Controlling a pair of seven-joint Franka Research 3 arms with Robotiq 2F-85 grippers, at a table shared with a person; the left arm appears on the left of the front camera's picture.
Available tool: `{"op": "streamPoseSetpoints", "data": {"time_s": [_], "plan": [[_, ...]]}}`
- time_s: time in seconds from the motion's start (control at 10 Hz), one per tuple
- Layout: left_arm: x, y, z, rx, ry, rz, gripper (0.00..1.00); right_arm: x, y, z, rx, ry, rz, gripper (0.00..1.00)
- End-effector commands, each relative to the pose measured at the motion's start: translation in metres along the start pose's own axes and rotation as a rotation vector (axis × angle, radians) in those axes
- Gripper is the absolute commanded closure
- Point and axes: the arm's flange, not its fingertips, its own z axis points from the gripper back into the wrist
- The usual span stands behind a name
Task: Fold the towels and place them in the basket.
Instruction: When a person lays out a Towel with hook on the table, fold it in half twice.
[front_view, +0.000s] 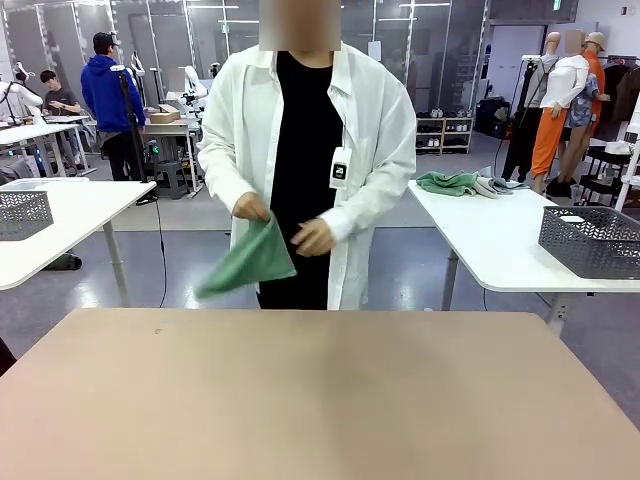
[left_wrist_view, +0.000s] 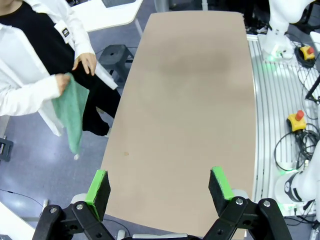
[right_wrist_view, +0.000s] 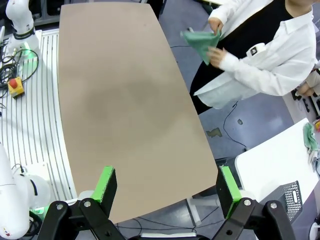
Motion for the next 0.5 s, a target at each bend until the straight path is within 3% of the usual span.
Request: {"op": "streamPoseSetpoints", "data": {"time_s": [0.0, 0.4], "plan": [[0.0005, -0.0003, -0.001, -0.001, -0.004, -0.003, 0.0, 0.0004, 0.0009, 0.0004, 0.007, -0.006, 0.016, 0.0], [0.0005, -0.0003, -0.001, -0.001, -0.004, -0.003, 0.0, 0.0004, 0.0009, 0.0004, 0.007, -0.006, 0.016, 0.0]]}}
